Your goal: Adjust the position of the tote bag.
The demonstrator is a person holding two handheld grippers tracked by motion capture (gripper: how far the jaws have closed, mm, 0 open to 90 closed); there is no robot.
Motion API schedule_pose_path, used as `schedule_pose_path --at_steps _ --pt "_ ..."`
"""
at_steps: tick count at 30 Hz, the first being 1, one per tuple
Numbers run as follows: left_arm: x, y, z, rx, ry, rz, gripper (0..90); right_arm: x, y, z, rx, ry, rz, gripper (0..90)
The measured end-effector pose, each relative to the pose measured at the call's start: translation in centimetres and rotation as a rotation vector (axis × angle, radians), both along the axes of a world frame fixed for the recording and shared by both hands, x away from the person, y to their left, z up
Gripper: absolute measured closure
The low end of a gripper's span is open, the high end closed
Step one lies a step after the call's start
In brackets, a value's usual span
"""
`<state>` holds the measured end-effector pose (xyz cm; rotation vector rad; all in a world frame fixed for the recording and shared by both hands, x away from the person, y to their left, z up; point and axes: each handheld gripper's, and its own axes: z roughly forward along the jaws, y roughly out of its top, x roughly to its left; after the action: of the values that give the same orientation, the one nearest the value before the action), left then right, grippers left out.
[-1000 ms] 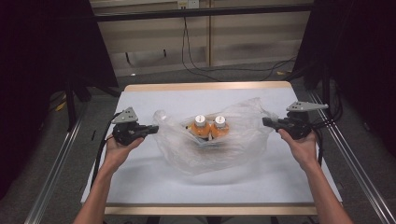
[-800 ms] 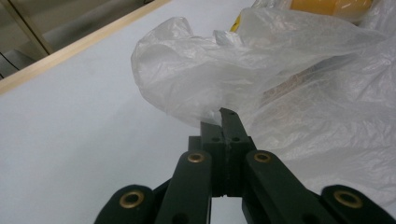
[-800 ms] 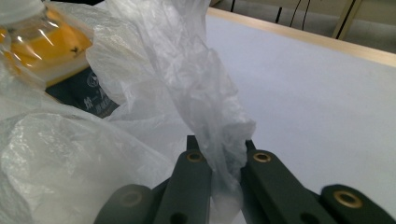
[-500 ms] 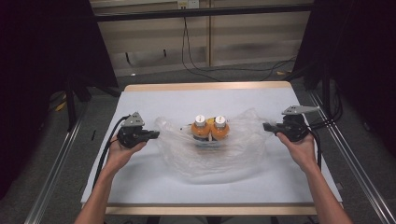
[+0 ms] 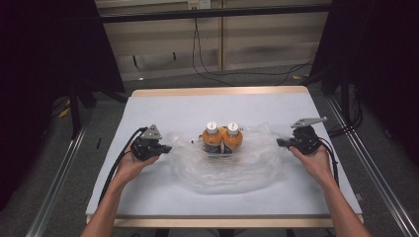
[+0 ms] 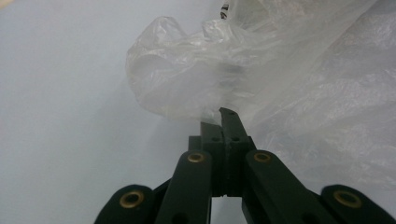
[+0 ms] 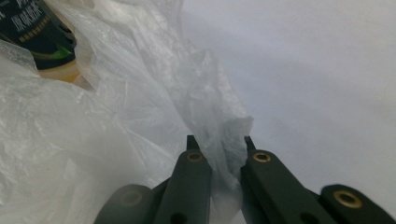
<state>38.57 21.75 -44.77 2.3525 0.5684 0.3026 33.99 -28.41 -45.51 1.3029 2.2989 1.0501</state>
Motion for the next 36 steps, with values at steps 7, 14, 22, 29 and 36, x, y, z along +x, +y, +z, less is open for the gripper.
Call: schedule_pose_path --at_steps 7,14,22,29,36 --pt "0.2 -0.3 -1.1 0.017 0.035 -0.008 90.0 0.2 0.2 -1.2 -0.012 0.035 0.026 90.0" --pt "0.4 0.2 -2.3 0.024 0.082 -0.003 90.0 0.2 0.6 -2.4 -0.053 0.052 0.011 90.0" --pt "0.1 0.3 -2.5 0.006 0.08 0.012 89.3 -0.1 0.6 -2.6 -0.047 0.029 0.029 80.7" --pt "0.3 1.6 -1.8 -0.091 0.094 0.041 68.3 -0.3 0.4 -1.7 0.004 -0.016 0.025 54.6" --pt "-0.1 2.7 0.2 -0.184 0.052 0.071 53.3 -1.0 -0.3 1.1 0.095 -0.127 -0.004 31.4"
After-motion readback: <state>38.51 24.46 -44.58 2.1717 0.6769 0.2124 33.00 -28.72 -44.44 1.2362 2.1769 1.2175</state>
